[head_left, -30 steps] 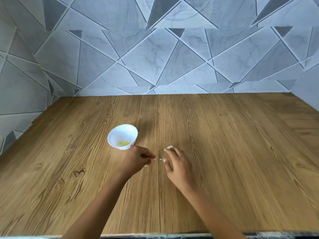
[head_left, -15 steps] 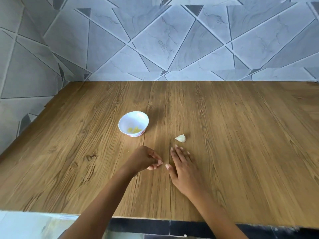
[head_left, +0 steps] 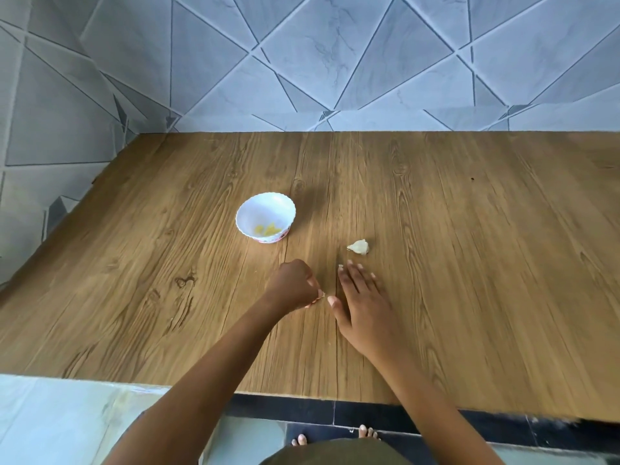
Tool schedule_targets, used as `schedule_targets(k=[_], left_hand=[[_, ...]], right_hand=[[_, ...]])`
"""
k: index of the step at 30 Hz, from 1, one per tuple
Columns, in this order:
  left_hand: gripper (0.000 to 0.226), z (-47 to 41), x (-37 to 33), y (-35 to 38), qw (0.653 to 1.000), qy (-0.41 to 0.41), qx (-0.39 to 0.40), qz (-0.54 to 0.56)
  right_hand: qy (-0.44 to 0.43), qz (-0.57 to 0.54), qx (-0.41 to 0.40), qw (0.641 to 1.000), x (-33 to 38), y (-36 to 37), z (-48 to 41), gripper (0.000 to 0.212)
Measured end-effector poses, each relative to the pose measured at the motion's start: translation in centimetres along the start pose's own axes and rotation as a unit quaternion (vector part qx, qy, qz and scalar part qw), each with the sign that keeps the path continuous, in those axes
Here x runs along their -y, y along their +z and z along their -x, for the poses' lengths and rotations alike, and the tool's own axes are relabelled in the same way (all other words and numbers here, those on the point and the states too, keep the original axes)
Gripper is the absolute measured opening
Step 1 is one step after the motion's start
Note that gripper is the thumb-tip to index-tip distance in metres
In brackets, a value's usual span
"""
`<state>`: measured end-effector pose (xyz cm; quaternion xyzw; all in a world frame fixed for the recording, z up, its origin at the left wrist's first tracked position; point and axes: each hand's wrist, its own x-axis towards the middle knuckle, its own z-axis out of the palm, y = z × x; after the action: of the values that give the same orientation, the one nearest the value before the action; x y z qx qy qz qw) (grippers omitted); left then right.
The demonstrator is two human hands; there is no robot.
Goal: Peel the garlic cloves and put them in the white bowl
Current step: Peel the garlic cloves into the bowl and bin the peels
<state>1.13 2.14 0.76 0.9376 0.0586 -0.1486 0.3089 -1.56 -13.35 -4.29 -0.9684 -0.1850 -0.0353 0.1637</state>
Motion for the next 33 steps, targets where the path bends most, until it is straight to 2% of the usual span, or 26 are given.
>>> schedule_targets(k=[3, 6, 8, 11, 14, 16, 21, 23, 27, 31, 33], left_hand=[[0.004, 0.8, 1.1, -0.5, 0.989, 0.003, 0.023, 0.149], [0.01, 2.1, 2.3, -0.8, 0.942, -0.007, 0.051, 0.333], [0.012, 2.6, 2.6, -0.6, 0.921, -0.002, 0.055, 0.385], [0.011, 2.9, 2.3, -0.4, 0.912, 0.006, 0.047, 0.407], [0.011, 2.9, 1.9, -0.5, 0.916, 0.01, 0.042, 0.4], [0.009, 3.0, 1.9, -0.7, 0.922, 0.016, 0.039, 0.385], [0.006, 3.3, 1.5, -0.6, 0.93, 0.04, 0.006, 0.364], [0.009, 3.5, 1.3, 0.0, 0.941, 0.06, -0.031, 0.332], [0.011, 3.7, 1.4, 1.4, 0.957, 0.105, -0.115, 0.245], [0.009, 3.9, 1.4, 2.2, 0.951, 0.177, -0.204, 0.152], [0.009, 4.0, 1.4, 2.3, 0.945, 0.206, -0.231, 0.105]], right_hand=[[-0.021, -0.083, -0.025, 0.996, -0.1, -0.3, 0.0, 0.051], [-0.016, -0.235, -0.069, 0.97, -0.4, -1.0, 0.1, 0.038], [-0.006, -0.31, -0.063, 0.949, -0.1, -1.2, 0.1, 0.032], [0.042, -0.437, 0.0, 0.898, 0.7, -1.4, -0.4, 0.019], [0.084, -0.513, 0.028, 0.854, 0.9, -1.5, -0.9, 0.006], [0.086, -0.53, 0.047, 0.842, 0.9, -1.7, -1.1, 0.006], [0.042, -0.476, 0.081, 0.875, 1.4, -2.0, -1.4, 0.017], [0.061, -0.488, 0.08, 0.867, 2.0, -1.9, -1.0, 0.023], [0.182, -0.574, 0.087, 0.794, 2.8, -1.8, -0.7, 0.029], [0.275, -0.66, 0.142, 0.685, 3.1, -2.2, -1.0, 0.024], [0.297, -0.676, 0.144, 0.659, 3.1, -2.3, -1.0, 0.025]])
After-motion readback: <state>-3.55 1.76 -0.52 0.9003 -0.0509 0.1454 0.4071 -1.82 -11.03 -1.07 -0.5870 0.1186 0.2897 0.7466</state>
